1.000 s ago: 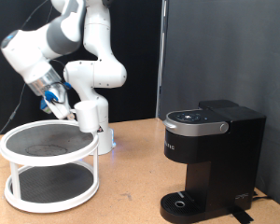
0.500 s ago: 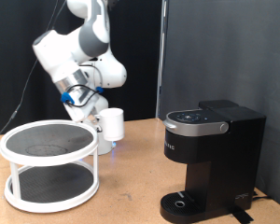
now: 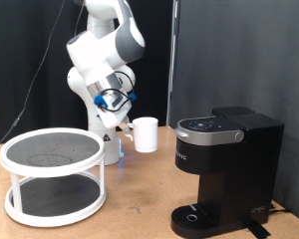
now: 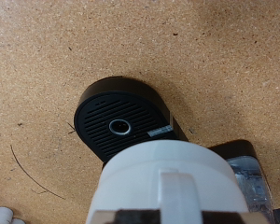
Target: Make a cup of coffee with the keurig machine
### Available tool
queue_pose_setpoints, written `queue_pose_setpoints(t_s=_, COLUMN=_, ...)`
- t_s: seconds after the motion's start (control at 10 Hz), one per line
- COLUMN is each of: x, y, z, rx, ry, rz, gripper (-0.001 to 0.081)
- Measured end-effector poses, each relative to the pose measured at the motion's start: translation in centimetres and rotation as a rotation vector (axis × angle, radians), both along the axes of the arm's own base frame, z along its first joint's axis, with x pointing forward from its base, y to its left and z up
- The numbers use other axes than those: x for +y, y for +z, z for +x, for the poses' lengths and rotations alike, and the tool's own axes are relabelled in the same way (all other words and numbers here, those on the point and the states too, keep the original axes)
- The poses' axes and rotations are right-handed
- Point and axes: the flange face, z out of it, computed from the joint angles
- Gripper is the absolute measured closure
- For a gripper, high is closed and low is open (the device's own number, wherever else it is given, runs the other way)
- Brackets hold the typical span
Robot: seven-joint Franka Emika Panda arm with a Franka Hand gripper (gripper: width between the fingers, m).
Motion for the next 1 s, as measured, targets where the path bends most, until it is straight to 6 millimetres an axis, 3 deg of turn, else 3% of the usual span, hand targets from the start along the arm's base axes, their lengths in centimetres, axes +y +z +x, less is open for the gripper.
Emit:
queue_pose_setpoints(t_s=0.4, x=0.6, y=-1.0, z=0.6, rx=0.066, ry=-0.03, rz=-0.014, gripper=0.0805)
queue_pose_setpoints(t_s=1.0, x=2.8, y=-6.6, z=3.2, rx=0.093, ry=-0.082, rz=-0.112, gripper=0.0805)
